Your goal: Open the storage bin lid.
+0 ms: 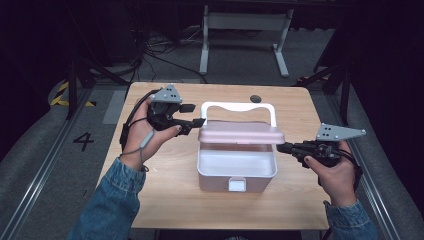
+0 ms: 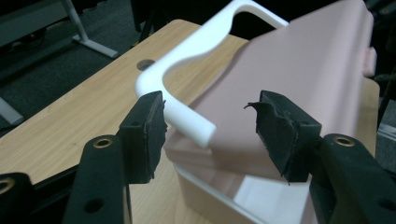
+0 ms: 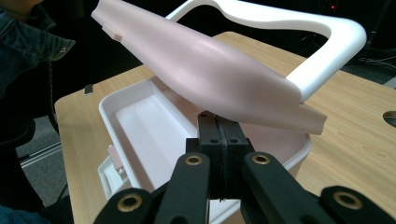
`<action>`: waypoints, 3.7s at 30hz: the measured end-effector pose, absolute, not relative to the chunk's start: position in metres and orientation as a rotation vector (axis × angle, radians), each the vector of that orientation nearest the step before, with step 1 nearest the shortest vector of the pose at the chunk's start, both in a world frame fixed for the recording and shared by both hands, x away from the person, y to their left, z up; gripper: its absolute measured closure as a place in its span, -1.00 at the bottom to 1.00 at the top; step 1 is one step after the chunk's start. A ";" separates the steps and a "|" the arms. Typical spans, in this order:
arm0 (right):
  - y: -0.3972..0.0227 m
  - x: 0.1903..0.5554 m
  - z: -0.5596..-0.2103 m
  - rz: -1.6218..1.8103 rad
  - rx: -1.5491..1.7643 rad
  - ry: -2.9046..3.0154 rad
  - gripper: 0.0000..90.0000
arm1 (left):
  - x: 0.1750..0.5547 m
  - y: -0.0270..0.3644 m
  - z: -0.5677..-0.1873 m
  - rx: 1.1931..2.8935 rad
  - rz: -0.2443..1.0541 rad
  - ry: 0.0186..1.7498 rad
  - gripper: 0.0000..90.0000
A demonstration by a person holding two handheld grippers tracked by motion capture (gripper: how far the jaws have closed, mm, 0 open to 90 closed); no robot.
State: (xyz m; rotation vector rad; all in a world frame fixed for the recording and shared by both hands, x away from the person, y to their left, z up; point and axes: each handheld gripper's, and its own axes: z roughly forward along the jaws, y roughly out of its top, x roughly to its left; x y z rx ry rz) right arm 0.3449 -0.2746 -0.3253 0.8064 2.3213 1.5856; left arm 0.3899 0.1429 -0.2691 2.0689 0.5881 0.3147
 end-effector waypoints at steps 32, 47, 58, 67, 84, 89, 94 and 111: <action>-0.277 0.347 -0.323 1.640 0.864 2.304 1.00 | 0.362 0.139 -0.309 2.017 0.355 0.495 -0.14; -0.284 0.347 -0.322 1.659 0.880 2.272 1.00 | 0.370 0.126 -0.303 2.010 0.423 0.453 -0.02; -0.297 0.337 -0.321 1.626 0.917 2.252 0.98 | 0.383 0.127 -0.295 2.018 0.416 0.456 0.10; -0.314 0.331 -0.321 1.588 0.961 2.220 0.97 | 0.401 0.126 -0.286 1.977 0.386 0.465 0.20; -0.318 0.334 -0.322 1.595 0.945 2.226 0.95 | 0.433 0.123 -0.280 1.931 0.398 0.510 0.46; -0.319 0.334 -0.323 1.599 0.952 2.221 0.94 | 0.443 0.123 -0.282 1.911 0.395 0.533 0.53; -0.319 0.335 -0.324 1.599 0.955 2.219 0.94 | 0.452 0.120 -0.282 1.907 0.414 0.565 0.59; -0.320 0.335 -0.327 1.596 0.961 2.224 0.93 | 0.479 0.111 -0.293 1.909 0.419 0.626 0.57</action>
